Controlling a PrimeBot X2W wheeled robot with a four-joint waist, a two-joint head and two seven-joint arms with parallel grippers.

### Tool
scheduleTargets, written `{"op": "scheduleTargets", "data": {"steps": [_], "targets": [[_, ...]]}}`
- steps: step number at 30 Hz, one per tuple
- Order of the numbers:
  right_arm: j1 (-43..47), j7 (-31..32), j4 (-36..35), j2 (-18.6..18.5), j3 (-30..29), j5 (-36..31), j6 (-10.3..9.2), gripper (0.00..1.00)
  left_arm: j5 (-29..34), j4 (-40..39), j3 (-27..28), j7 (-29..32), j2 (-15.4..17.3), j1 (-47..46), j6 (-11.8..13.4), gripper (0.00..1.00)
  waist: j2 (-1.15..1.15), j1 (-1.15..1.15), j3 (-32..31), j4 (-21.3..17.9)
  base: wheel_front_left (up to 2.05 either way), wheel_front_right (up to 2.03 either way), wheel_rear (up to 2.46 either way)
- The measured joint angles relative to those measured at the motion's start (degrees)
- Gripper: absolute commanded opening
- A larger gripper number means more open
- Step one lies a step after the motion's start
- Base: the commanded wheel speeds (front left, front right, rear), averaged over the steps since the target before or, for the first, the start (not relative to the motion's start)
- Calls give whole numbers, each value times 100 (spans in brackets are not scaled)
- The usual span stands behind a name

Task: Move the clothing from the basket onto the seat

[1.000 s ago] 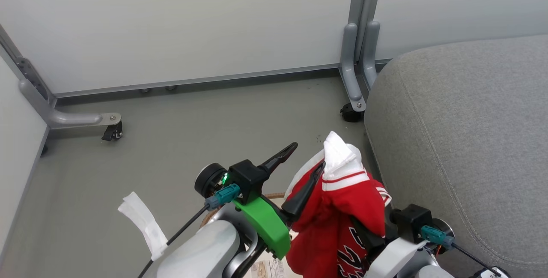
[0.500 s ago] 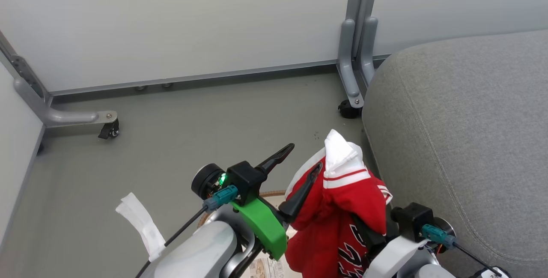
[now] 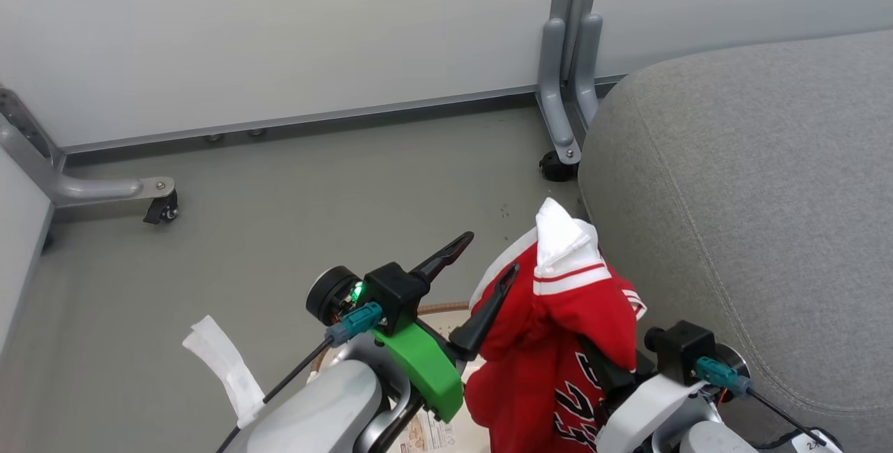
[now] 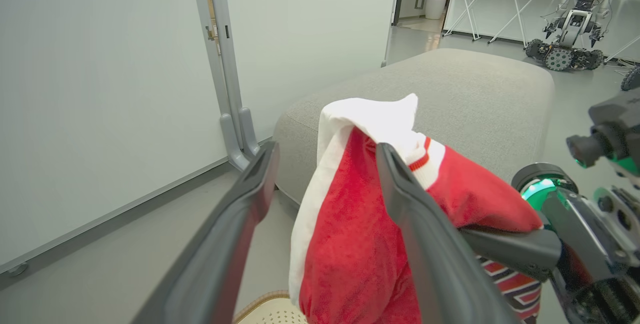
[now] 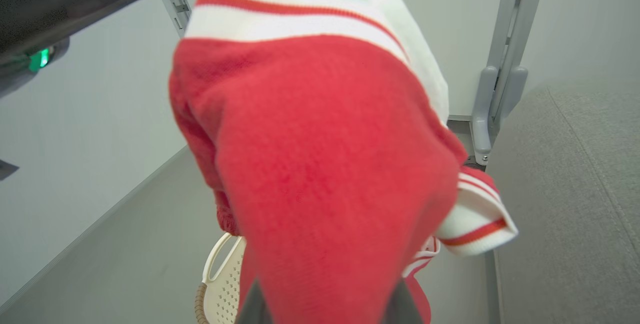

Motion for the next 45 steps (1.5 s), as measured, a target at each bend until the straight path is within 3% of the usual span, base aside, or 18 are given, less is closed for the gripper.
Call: {"op": "scheduleTargets", "data": {"steps": [10,21,27,32,38,45], "targets": [[43,-1,-515,-87,-632,-404,0,0,111,-169,30,-34,203,5,58,100,0,0,301,-492,0,0,0],[502,0,-1067,-70,-1148,-653,0,0,211,-304,-4,-49,416,14,56,100,0,0,652,-1442,0,0,0],[540,0,-1463,21,-1357,-531,0,0,179,-425,-120,10,414,20,-11,100,0,0,835,-1922,0,0,0],[182,1,-1852,-13,-1664,-164,0,0,216,-610,-172,137,420,-98,-36,100,0,0,1116,-2087,0,0,0],[-609,0,-2392,-597,-2436,80,0,0,425,-967,-254,420,525,-470,-35,100,0,0,1592,-2098,0,0,0],[-1438,20,-2329,-1973,-3685,112,1,0,699,-1318,-176,705,712,-1100,-3,100,0,0,2402,-1870,0,0,0]]}}
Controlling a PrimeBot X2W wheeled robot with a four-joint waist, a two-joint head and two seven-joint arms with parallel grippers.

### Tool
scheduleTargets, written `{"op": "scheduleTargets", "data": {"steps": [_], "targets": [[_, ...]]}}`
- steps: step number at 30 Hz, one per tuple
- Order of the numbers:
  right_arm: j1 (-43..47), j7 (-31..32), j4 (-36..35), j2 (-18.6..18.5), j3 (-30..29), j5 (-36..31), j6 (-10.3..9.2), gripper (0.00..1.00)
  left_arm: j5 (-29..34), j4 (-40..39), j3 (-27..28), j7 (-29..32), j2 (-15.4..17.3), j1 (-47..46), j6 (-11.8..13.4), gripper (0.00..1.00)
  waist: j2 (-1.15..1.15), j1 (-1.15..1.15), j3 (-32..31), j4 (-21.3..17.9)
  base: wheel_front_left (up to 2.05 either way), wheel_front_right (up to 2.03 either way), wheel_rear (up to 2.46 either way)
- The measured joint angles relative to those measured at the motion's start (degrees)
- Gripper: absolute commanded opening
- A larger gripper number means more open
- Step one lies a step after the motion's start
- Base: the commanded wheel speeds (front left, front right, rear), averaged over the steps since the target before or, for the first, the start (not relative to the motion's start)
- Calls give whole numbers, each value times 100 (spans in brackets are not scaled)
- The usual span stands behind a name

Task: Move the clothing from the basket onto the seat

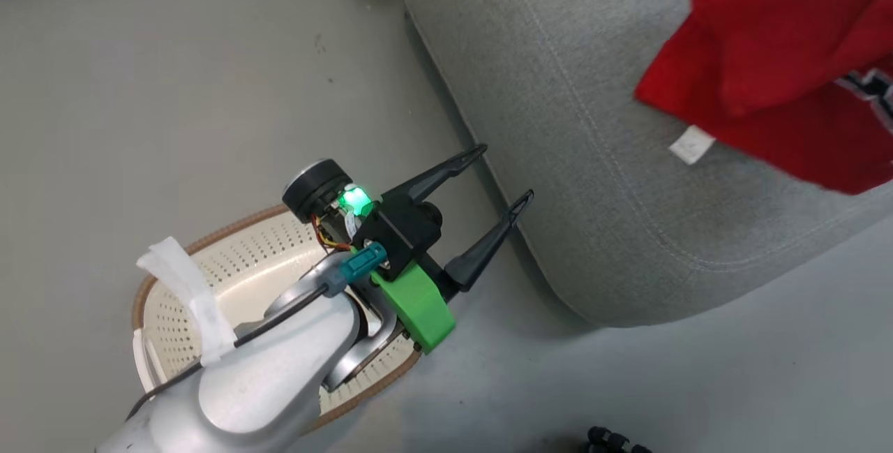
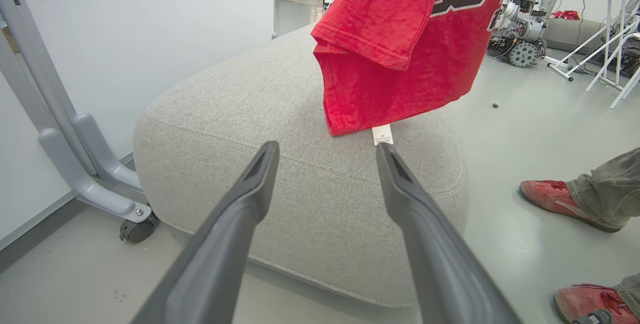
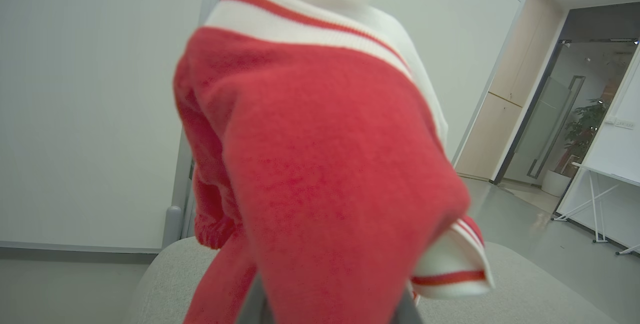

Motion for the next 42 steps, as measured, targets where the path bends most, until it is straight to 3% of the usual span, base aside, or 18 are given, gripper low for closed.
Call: {"op": "scheduleTargets", "data": {"steps": [3,7,13,19,20,21,26,29,35,38,42], "targets": [[-462,91,190,-427,-256,183,0,0,12,-20,57,-3,5,-120,-2,100,0,0,375,169,0,0,0],[-987,304,951,-793,-205,364,0,0,62,10,19,-64,-15,-293,-68,100,0,1,838,400,0,0,0],[-1705,542,2153,-627,168,721,0,0,110,84,-49,-126,-178,-547,-130,100,0,1,1390,769,0,0,0],[-2235,325,3553,-390,100,435,3,0,116,252,-80,-225,-278,-648,-147,100,0,1,1728,1177,0,0,0],[-2277,279,3739,-369,38,371,3,12,114,277,-64,-250,-293,-653,-145,100,0,1,1755,1232,0,0,0],[-2341,203,3957,-348,-48,264,3,100,108,311,-54,-276,-312,-664,-142,100,0,1,1782,1295,0,0,0],[-2558,3,4300,-183,-445,-421,3,100,15,536,-13,-349,-343,-654,-113,100,0,1,1773,1501,0,0,0],[-2424,-20,3762,4,-990,-1155,3,100,-49,671,20,-423,-361,-584,-69,100,0,1,1648,1542,0,0,0],[-1313,-21,2605,1291,-1690,-2483,4,100,-242,995,166,-635,-417,-153,147,100,0,0,1210,1556,0,0,0],[-790,-22,2076,1723,-1557,-2685,3,100,-254,1106,312,-730,-497,94,353,100,0,-1,914,1558,0,0,0],[-69,-21,1785,2238,-864,-2576,3,100,-330,1267,750,-781,-533,595,656,100,0,0,473,1574,0,0,0]]}}
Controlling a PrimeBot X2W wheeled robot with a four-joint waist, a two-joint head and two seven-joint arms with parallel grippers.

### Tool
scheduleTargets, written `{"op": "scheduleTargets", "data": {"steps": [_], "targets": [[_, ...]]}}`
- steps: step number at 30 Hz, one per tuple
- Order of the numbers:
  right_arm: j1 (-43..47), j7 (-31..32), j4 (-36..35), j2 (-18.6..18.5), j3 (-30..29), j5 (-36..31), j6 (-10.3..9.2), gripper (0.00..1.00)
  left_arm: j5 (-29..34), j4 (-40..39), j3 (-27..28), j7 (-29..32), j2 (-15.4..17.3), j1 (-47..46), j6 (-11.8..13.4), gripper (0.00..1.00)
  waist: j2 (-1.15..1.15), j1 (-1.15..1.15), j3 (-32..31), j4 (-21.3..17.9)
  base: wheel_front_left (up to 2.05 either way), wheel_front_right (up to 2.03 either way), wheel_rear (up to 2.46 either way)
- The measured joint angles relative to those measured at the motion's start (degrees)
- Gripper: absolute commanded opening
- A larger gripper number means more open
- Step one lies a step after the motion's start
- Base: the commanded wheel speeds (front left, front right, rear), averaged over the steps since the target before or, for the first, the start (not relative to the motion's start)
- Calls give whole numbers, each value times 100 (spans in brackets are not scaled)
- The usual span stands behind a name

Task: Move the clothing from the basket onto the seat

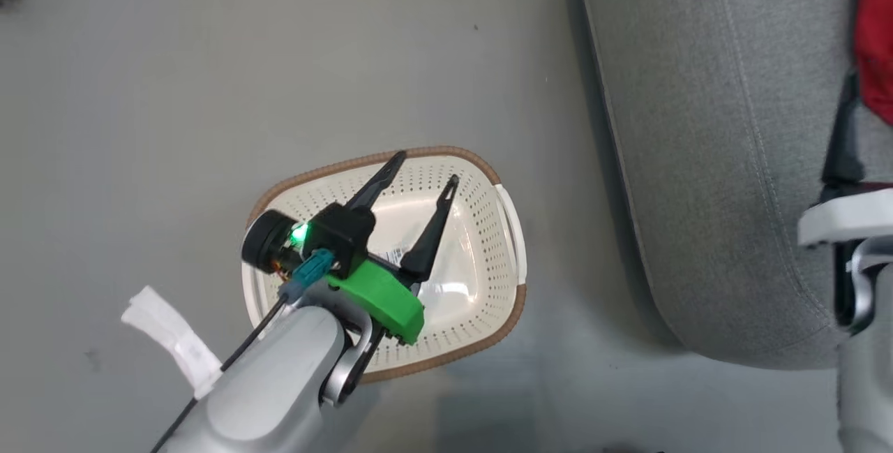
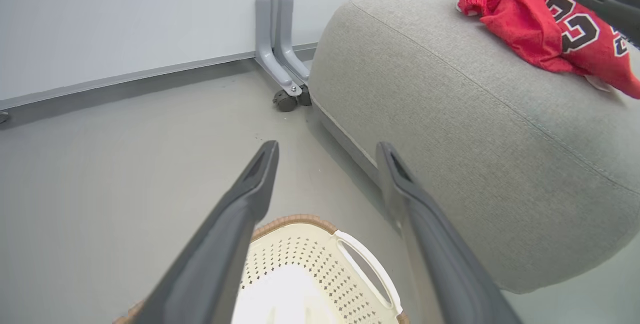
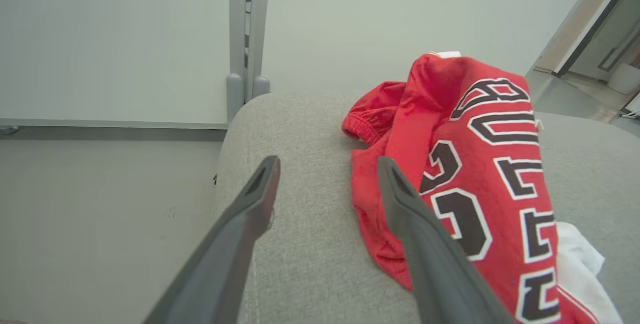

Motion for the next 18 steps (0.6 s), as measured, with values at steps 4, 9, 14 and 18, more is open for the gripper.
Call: {"op": "scheduleTargets", "data": {"steps": [4,9,14,18], "targets": [[593,0,-162,136,1148,447,1,100,222,-257,789,-9,-152,599,346,100,0,0,-472,41,0,0,0],[1134,-1,-177,149,1987,942,0,100,535,-639,1901,-7,-438,1592,452,100,0,0,-1064,144,0,0,0],[1488,0,-98,252,2480,1237,0,100,1093,-1112,2961,-16,-753,2481,342,100,0,0,-1663,321,0,0,0],[1776,0,-25,339,2663,1349,0,100,1346,-1269,3527,-18,-923,3073,140,100,0,0,-2104,488,0,0,0]]}}
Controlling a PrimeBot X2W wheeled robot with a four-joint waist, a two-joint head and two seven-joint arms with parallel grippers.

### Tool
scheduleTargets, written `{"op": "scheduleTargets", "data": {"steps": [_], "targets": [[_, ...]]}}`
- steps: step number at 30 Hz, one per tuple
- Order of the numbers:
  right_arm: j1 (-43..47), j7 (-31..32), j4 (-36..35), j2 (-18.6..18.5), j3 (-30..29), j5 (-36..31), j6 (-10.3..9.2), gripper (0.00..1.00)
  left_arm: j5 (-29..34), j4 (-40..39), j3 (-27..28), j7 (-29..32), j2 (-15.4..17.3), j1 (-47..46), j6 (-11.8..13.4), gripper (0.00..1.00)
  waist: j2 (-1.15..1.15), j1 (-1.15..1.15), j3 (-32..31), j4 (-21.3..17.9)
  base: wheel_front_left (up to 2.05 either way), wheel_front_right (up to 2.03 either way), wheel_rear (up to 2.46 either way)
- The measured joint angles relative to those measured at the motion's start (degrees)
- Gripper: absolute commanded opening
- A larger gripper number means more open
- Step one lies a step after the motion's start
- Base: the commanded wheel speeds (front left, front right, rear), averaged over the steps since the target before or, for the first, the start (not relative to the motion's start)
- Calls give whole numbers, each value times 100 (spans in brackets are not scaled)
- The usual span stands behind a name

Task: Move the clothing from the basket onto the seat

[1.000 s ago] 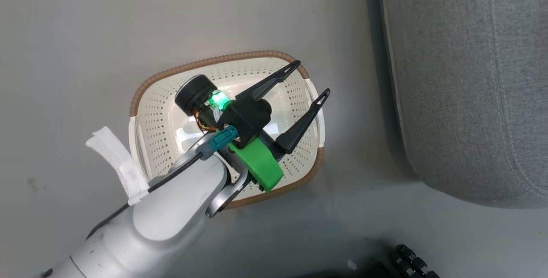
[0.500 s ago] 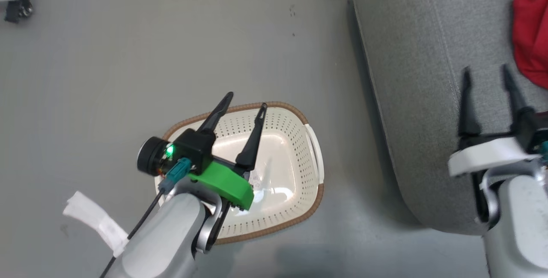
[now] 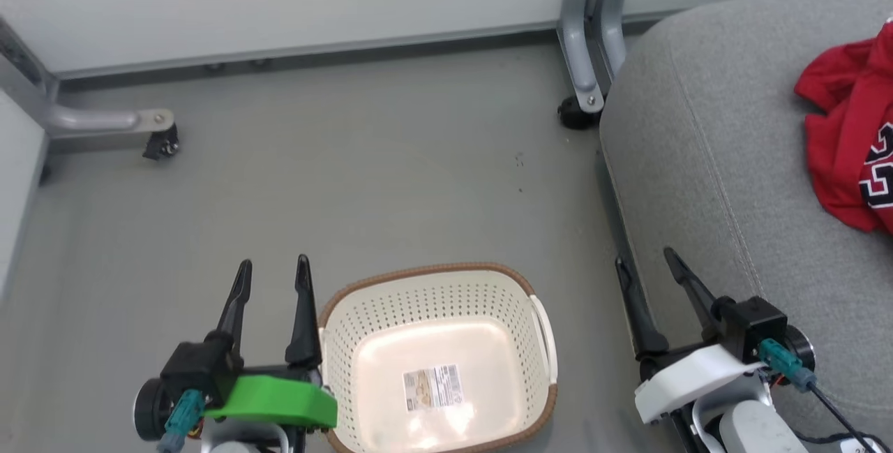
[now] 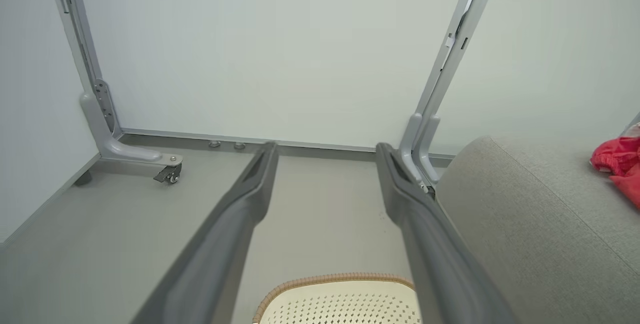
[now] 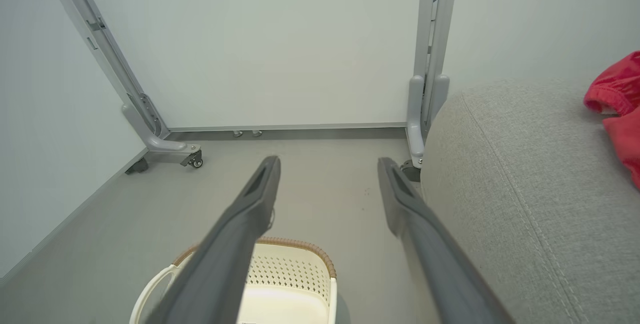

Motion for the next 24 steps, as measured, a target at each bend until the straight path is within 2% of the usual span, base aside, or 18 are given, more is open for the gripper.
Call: {"op": "scheduleTargets", "data": {"steps": [6,10,16,24], "targets": [[353,0,-297,118,-254,-118,0,100,219,-348,591,0,-116,655,-372,100,0,0,-545,252,0,0,0],[717,0,-627,165,-477,-160,0,100,238,-456,634,1,-118,986,-570,100,0,0,-838,382,0,0,0],[1215,0,-864,163,-590,-83,0,100,337,-479,578,1,-124,1445,-647,100,0,0,-1210,425,0,0,0],[1533,0,-894,107,-517,-164,0,100,539,-385,481,1,-127,1630,-800,100,0,0,-1437,207,0,0,0]]}}
